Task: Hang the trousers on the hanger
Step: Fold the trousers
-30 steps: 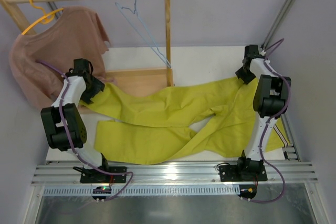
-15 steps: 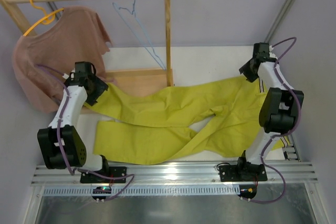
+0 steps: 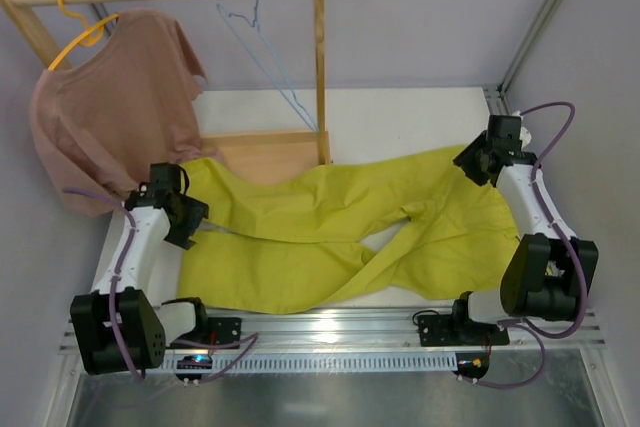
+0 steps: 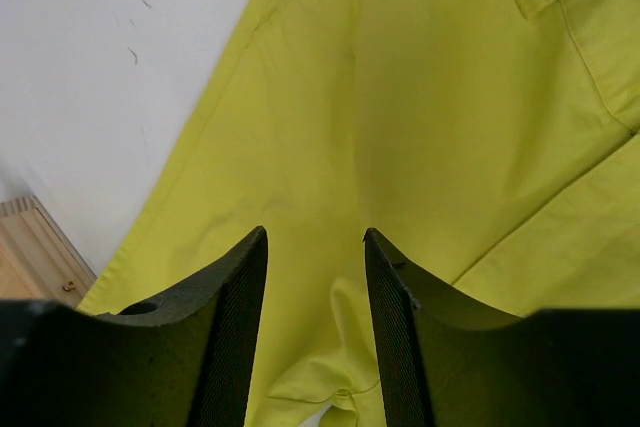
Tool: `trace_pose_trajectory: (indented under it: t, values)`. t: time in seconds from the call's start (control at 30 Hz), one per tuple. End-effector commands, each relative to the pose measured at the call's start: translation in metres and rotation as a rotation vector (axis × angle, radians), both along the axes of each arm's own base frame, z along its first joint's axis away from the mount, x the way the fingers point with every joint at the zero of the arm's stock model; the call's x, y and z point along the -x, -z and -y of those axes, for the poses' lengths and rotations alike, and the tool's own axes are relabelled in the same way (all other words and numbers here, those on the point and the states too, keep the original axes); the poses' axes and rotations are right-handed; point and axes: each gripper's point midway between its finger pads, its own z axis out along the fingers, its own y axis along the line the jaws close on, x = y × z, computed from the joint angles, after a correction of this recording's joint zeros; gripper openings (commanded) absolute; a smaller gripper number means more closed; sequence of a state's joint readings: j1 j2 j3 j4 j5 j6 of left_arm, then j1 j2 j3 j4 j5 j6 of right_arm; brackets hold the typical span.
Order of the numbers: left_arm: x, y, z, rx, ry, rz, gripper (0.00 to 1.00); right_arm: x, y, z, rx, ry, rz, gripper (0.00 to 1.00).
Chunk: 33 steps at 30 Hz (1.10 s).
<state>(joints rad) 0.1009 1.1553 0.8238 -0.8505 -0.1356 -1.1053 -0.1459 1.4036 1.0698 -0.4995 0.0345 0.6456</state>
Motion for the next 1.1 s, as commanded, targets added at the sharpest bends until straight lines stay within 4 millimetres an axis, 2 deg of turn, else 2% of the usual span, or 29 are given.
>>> trace_pose_trajectory:
  t: [0.0,0.03,0.2,0.27,0.33,0.47,0.53,0.57,0.6,0.7,0.73,0.77,0.83,0.87,1.0,1.07]
  values:
    - [0.032,0.015,0.000,0.030,-0.156,-0.120,0.66,0.008,-0.010,0.000,0.037,-0.047,0.037,0.47]
    - [0.036,0.018,-0.001,0.027,-0.172,-0.144,0.67,0.010,-0.016,0.000,0.045,-0.048,0.055,0.47]
    - [0.058,0.035,-0.008,-0.019,-0.218,-0.268,0.67,0.025,-0.023,-0.002,0.056,-0.048,0.081,0.47]
    - [0.066,0.050,-0.009,-0.030,-0.229,-0.321,0.68,0.030,-0.025,-0.002,0.059,-0.047,0.092,0.47]
    - [0.071,0.062,-0.005,-0.008,-0.229,-0.351,0.68,0.032,-0.026,-0.002,0.067,-0.050,0.095,0.47]
    - [0.074,0.070,-0.005,-0.005,-0.241,-0.356,0.68,0.037,-0.028,-0.003,0.077,-0.070,0.094,0.47]
    - [0.075,0.069,-0.008,-0.026,-0.258,-0.343,0.69,0.040,-0.034,-0.019,0.031,-0.139,0.135,0.47]
    - [0.076,0.066,-0.011,-0.036,-0.274,-0.331,0.70,0.043,-0.028,-0.026,0.013,-0.169,0.142,0.47]
    - [0.077,0.064,-0.012,-0.043,-0.288,-0.323,0.70,0.047,-0.036,-0.039,-0.014,-0.221,0.181,0.47]
    - [0.069,0.057,-0.016,-0.041,-0.311,-0.265,0.72,0.060,-0.038,-0.073,-0.024,-0.371,0.239,0.48]
    - [0.065,0.054,-0.016,-0.032,-0.304,-0.249,0.73,0.067,-0.048,-0.085,-0.030,-0.413,0.281,0.47]
    - [0.059,0.050,-0.018,-0.025,-0.308,-0.219,0.73,0.078,-0.049,-0.112,-0.030,-0.518,0.296,0.47]
    - [0.056,0.045,-0.019,-0.022,-0.306,-0.206,0.73,0.096,-0.063,-0.139,-0.008,-0.628,0.361,0.48]
    - [0.052,0.037,-0.024,-0.041,-0.315,-0.189,0.73,0.110,-0.061,-0.162,-0.012,-0.725,0.376,0.49]
    - [0.067,0.022,-0.039,-0.096,-0.389,-0.219,0.74,0.148,-0.071,-0.202,-0.039,-0.909,0.495,0.50]
    - [0.072,0.016,-0.045,-0.114,-0.431,-0.198,0.74,0.163,-0.073,-0.216,-0.075,-0.982,0.561,0.50]
